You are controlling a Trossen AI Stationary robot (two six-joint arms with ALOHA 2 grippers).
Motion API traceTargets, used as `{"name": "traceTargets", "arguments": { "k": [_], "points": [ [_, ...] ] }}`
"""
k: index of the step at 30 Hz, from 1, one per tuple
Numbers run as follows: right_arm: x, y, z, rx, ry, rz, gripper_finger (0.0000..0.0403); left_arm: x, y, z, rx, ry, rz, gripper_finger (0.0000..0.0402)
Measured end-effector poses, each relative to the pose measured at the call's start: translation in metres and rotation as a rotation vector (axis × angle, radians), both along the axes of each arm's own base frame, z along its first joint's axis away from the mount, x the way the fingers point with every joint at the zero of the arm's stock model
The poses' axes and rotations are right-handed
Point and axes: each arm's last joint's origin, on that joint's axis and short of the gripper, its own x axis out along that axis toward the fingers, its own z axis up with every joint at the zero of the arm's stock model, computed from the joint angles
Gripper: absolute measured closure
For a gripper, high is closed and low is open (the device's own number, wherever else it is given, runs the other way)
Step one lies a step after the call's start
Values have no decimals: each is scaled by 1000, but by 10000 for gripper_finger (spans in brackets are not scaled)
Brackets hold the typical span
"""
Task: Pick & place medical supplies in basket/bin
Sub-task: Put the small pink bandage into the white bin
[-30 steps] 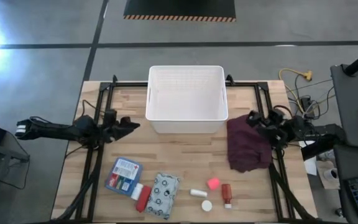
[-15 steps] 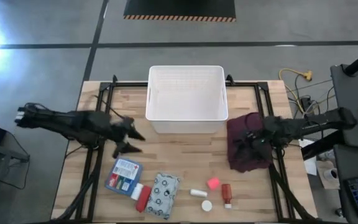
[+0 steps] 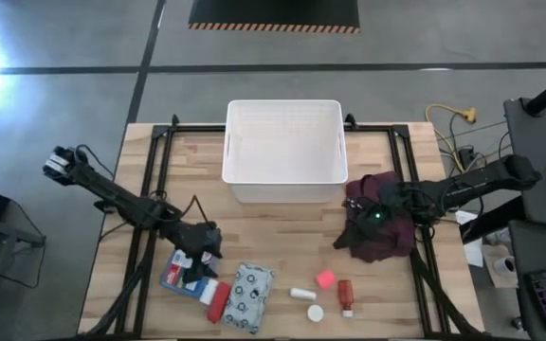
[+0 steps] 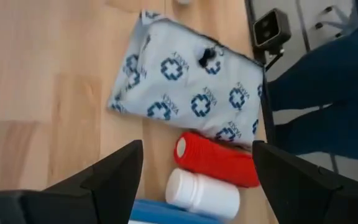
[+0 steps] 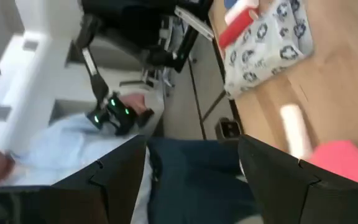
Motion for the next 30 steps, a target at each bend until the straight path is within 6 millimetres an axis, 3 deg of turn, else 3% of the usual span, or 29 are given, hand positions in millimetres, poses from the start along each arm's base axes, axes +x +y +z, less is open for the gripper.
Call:
{"name": "traceTargets", "arguments": {
  "k": [7,11,15,21,27,30],
  "points": [
    [29,9,35,-136,-132,-42,154,-6,-3,3,15,-34,8,117],
    [47,19,46,-129,-108,-2,154,-9,-1,6,7,-52,11,117],
    [60,26,39,-175,102,69,154,-11,-1,9,-1,-62,13,117],
    [57,44,9,-450,538,310,154,-14,-5,5,0,-50,-9,117],
    [53,89,0,-879,565,626,154,-20,-3,-11,-2,16,18,117],
    [56,112,-11,-990,519,759,154,-23,-2,-18,-6,45,33,117]
  ]
}}
